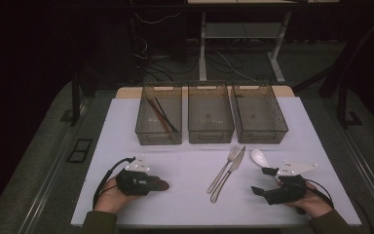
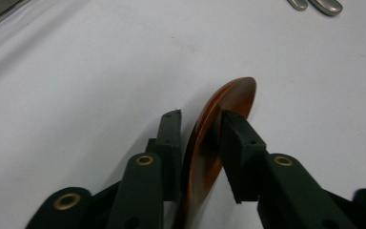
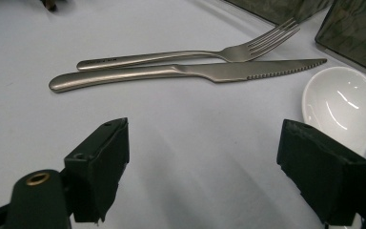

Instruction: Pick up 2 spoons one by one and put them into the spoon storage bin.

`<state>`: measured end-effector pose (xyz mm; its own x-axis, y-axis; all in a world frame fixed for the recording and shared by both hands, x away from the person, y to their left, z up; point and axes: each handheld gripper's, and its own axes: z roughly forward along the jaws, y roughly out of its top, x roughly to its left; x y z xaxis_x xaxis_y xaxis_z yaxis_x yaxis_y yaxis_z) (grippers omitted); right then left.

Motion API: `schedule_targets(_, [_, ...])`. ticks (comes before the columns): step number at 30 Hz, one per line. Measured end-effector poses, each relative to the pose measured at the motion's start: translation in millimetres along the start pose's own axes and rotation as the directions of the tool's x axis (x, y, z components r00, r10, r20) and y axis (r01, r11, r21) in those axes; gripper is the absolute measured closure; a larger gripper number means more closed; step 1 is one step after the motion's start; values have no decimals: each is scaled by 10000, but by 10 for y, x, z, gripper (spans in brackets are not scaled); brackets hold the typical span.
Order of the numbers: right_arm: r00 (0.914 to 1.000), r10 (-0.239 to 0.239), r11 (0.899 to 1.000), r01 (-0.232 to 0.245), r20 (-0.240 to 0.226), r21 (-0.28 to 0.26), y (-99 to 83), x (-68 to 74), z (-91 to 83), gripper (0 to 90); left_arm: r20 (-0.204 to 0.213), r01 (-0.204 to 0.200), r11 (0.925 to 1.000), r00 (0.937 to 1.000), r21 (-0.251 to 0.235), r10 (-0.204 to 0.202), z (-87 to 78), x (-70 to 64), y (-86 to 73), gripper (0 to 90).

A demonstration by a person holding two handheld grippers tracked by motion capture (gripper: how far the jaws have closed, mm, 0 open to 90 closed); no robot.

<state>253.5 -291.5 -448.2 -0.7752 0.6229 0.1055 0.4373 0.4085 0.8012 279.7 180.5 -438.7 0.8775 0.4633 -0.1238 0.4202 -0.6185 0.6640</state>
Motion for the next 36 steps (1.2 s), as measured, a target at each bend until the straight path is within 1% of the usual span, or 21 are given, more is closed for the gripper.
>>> schedule_targets(1, [10000,-1,10000,1,1,-6,0,0,1,178,34,-24,10000,10000,-1,24,-1,-1,1,720])
schedule_targets(2, [10000,-2,10000,2,0,-3,0,0,0,178,91,-178,9998,9998,34,177,-2,6,4,736])
schedule_targets(3, [10000,-1,10000,1,3,-4,0,0,1,178,144,-235,9997,9996,41,234,-3,5,7,755])
schedule_targets(6, [10000,-28,10000,28,1,-2,0,2,2,178,212,-291,9996,9994,45,290,-3,-4,18,803])
schedule_targets(7, [10000,-33,10000,33,6,-8,0,2,3,178,193,-178,9998,9997,55,177,-3,-14,18,809])
schedule_targets(8, [10000,-38,10000,38,5,-7,1,2,3,178,175,-265,9996,9995,55,264,-2,-6,22,810])
schedule_targets(9, [10000,-36,10000,36,7,-19,1,3,4,178,180,-163,9999,9997,42,163,0,-12,22,810])
schedule_targets(12, [10000,-31,10000,31,16,-17,3,7,7,178,72,-125,9999,9999,45,125,-3,-12,31,813])
schedule_targets(13, [10000,-20,10000,20,14,-4,5,11,9,178,61,-175,9998,9998,56,175,-7,-4,36,813])
schedule_targets(17, [10000,-40,10000,40,-64,-6,9,26,20,178,-95,-26,10000,10000,-55,25,-16,-3,48,814])
schedule_targets(18, [10000,-54,10000,54,-66,-13,10,27,24,178,-127,-30,10000,9999,-15,29,-24,1,53,813])
schedule_targets(22, [10000,14,9999,-15,-59,-116,16,28,27,178,-227,262,9994,9994,-226,-267,-39,6,74,814])
schedule_targets(23, [10000,38,9999,-39,-53,-140,17,29,27,175,-230,222,9994,9995,-268,-228,-39,12,81,814])
schedule_targets(24, [10000,66,9998,-66,-26,-165,18,28,30,159,-226,334,9989,9992,-315,-341,-40,6,85,814])
schedule_targets(26, [9999,135,9998,-135,-44,-146,19,25,34,150,-280,389,9984,9988,-400,-400,-43,7,100,814])
schedule_targets(29, [9997,256,9995,-255,58,-184,22,23,42,131,-222,614,9966,9978,-541,-626,-50,6,121,814])
schedule_targets(30, [9996,267,9994,-265,86,-201,21,21,43,131,-220,550,9968,9982,-577,-563,-52,15,131,814])
schedule_targets(31, [9996,269,9995,-267,116,-194,21,21,41,131,-187,687,9953,9974,-685,-702,-50,10,136,814])
schedule_targets(32, [9995,287,9994,-284,139,-198,21,21,41,131,-177,615,9957,9979,-686,-629,-55,18,144,814])
schedule_targets(34, [9996,256,9995,-254,132,-176,21,17,37,131,-152,629,9955,9978,-704,-641,-57,21,158,814])
schedule_targets(36, [9996,235,9996,-233,139,-178,20,13,38,131,-157,585,9948,9981,-832,-600,-48,18,176,814])
